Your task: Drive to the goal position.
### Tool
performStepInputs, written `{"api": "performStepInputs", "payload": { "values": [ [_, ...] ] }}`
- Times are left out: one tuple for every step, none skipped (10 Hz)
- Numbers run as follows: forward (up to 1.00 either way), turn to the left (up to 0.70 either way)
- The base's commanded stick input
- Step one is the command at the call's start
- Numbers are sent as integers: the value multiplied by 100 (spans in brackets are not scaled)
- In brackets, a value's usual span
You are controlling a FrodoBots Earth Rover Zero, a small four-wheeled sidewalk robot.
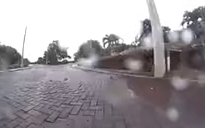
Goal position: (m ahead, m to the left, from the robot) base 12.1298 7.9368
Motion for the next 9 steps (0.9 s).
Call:
{"api": "performStepInputs", "payload": {
  "values": [
    [85, 0],
    [85, 6],
    [85, 27],
    [85, 27],
    [85, 27],
    [85, 27],
    [85, 27],
    [85, 14],
    [85, 0]
  ]
}}
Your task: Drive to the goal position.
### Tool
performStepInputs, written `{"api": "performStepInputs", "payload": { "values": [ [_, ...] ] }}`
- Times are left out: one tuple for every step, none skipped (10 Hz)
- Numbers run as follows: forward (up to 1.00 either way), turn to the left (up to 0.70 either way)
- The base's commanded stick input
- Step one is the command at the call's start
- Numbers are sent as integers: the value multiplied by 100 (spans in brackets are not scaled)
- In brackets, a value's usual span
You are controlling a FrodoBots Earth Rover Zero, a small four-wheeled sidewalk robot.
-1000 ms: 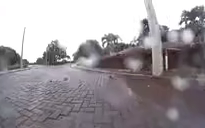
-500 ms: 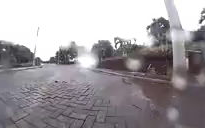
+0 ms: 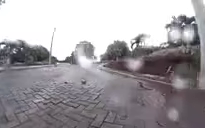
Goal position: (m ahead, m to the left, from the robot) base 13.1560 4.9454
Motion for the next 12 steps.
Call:
{"api": "performStepInputs", "payload": {
  "values": [
    [85, 0],
    [85, 0],
    [85, 0],
    [85, 0],
    [85, 0],
    [85, 0],
    [85, 0],
    [85, 0],
    [85, 0],
    [85, 0],
    [85, 0],
    [85, 0]
  ]
}}
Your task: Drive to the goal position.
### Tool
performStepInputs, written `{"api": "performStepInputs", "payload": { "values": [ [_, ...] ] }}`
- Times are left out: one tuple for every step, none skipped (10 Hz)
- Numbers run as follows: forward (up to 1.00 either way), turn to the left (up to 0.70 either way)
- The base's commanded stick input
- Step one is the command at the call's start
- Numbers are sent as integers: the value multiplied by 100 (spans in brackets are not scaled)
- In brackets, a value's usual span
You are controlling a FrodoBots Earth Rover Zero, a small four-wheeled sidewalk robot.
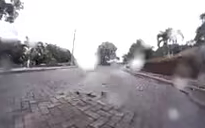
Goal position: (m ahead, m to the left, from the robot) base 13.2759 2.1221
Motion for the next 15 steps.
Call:
{"api": "performStepInputs", "payload": {
  "values": [
    [85, 18],
    [31, 38],
    [0, 45],
    [0, 45],
    [0, 45],
    [0, 45],
    [0, 45],
    [0, 45],
    [0, 45],
    [0, 45],
    [0, 45],
    [0, 45],
    [0, 45],
    [0, 45],
    [0, 45]
  ]
}}
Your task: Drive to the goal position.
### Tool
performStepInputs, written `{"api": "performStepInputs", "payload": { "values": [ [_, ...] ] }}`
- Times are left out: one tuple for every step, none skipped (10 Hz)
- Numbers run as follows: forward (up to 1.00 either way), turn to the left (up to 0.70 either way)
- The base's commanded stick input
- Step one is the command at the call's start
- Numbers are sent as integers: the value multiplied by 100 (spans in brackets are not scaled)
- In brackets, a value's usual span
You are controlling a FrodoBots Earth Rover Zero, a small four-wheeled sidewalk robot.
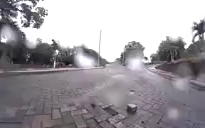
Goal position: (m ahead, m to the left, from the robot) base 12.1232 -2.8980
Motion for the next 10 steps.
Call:
{"api": "performStepInputs", "payload": {
  "values": [
    [0, 45],
    [0, 45],
    [0, 45],
    [0, 45],
    [0, 45],
    [0, 45],
    [0, 45],
    [0, 14],
    [0, 0],
    [0, 0]
  ]
}}
